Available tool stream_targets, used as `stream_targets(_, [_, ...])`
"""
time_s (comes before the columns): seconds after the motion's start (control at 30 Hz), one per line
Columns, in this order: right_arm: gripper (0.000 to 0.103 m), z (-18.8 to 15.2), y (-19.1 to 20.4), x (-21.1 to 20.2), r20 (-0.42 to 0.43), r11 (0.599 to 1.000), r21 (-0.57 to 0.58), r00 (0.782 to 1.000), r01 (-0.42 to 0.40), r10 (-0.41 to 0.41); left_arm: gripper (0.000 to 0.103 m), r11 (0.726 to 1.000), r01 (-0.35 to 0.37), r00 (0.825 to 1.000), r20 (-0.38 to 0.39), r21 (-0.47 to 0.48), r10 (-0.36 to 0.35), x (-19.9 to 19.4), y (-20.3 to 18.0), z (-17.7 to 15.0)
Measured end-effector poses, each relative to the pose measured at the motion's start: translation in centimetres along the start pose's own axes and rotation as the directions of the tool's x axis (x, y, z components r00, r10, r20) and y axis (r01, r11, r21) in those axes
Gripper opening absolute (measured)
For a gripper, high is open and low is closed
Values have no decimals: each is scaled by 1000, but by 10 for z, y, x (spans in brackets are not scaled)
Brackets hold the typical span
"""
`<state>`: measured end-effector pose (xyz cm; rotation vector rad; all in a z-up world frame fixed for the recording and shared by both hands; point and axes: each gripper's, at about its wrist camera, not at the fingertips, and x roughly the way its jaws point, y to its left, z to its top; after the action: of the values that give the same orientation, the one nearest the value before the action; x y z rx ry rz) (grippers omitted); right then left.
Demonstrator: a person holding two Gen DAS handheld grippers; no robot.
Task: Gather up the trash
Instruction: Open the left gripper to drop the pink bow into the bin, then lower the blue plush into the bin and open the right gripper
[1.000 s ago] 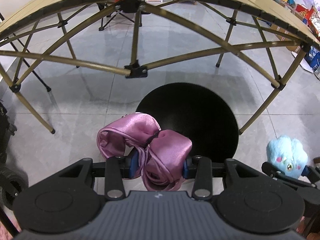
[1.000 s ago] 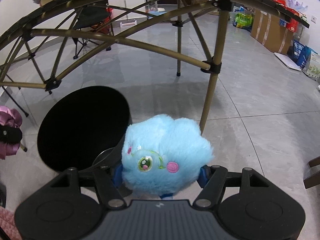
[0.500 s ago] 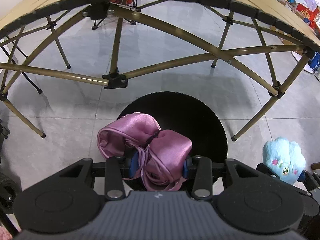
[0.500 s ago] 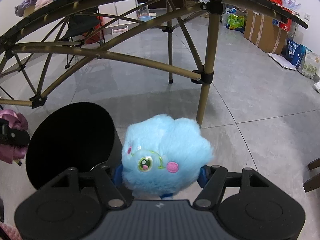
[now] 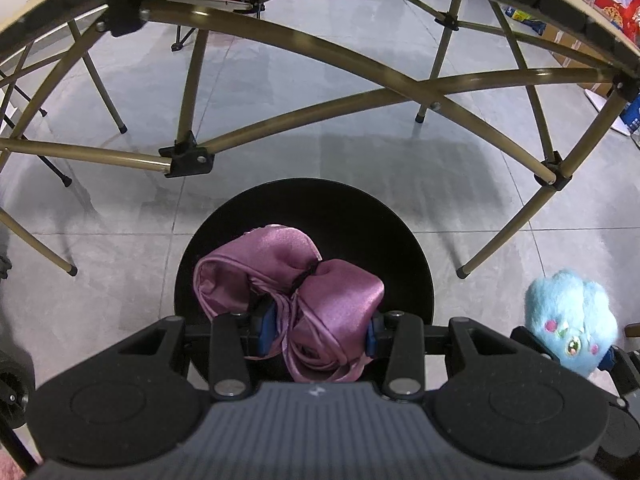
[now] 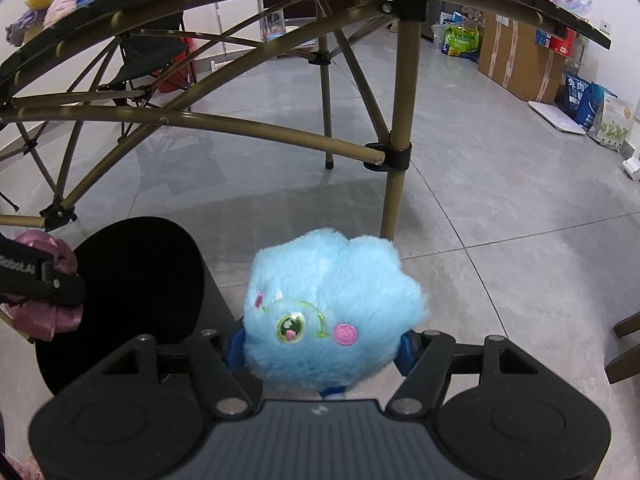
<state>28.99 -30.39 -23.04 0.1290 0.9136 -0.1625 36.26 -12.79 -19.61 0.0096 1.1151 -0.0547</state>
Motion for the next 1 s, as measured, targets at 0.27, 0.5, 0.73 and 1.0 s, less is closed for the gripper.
stream_targets(0.27, [67, 3, 5, 6, 0, 1000, 6, 1000, 4, -4, 45, 1000, -12, 1000, -13, 7, 12, 7, -4, 2])
stream_targets(0.5, [67, 1, 3, 5, 2, 1000, 9, 1000, 9, -9, 97, 1000, -27, 1000, 3, 4, 27, 6, -3, 4])
stream_targets(0.73, [67, 1, 5, 3, 6, 1000, 8, 1000, 4, -4, 103, 999, -38, 999, 8, 7, 38, 5, -2, 5])
stream_targets(1.0, [67, 2, 7, -1, 3, 1000, 0, 1000, 3, -3, 103, 999, -43, 999, 27, 3, 43, -2, 7, 4])
